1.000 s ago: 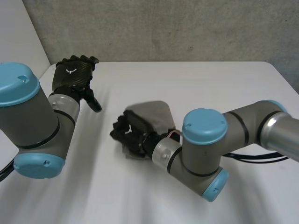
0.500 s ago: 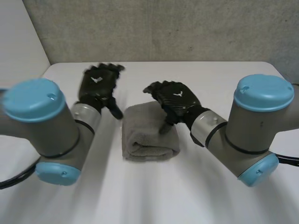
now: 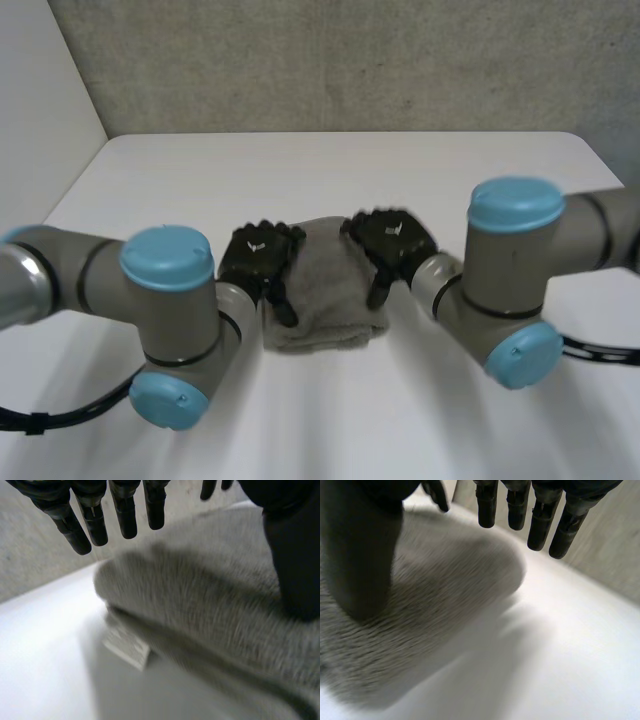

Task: Fold the towel.

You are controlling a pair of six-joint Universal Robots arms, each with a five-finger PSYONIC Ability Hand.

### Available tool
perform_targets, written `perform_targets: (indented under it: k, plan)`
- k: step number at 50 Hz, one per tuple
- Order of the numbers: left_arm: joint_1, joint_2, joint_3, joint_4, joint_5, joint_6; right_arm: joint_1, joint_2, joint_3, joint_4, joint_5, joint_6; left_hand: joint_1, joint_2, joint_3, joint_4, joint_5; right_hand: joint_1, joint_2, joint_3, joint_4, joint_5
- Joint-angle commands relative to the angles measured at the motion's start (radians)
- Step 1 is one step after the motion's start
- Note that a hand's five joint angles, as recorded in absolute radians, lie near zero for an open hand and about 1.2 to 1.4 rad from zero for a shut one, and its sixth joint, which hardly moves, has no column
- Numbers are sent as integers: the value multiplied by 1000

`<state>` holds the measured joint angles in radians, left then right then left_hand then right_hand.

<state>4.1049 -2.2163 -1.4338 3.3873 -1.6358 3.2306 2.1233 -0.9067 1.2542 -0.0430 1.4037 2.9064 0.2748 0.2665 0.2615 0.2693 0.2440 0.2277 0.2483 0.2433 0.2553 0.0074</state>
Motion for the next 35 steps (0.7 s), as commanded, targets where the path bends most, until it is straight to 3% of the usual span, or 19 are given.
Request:
perform_targets:
  k: [1, 4, 6, 12, 19, 35]
  plan:
    - [20, 216, 3, -46, -1, -2, -32, -251, 25, -6, 44, 11, -67, -59, -54, -62, -211, -53, -74, -69, -81, -7]
    - [25, 261, 3, -55, -2, -2, -36, -293, 33, -5, 74, 36, -70, -62, -57, -65, -214, -53, -74, -69, -81, -7]
    - [37, 375, -1, -89, -4, -2, -40, -374, 53, 3, 151, 77, -70, -62, -57, -65, -214, -53, -74, -69, -81, -7]
    - [84, 535, -22, -181, -28, -6, -63, -484, 126, 41, 276, 85, -70, -62, -57, -65, -214, -53, -74, -69, -81, -7]
    - [94, 593, -71, -252, -59, -3, -89, -547, 198, 87, 291, 88, -70, -62, -57, -65, -214, -53, -74, -69, -81, -7]
    - [95, 627, -154, -230, -58, -11, -112, -584, 240, 89, 282, 89, -85, -76, -71, -79, -228, -53, -74, -69, -81, -7]
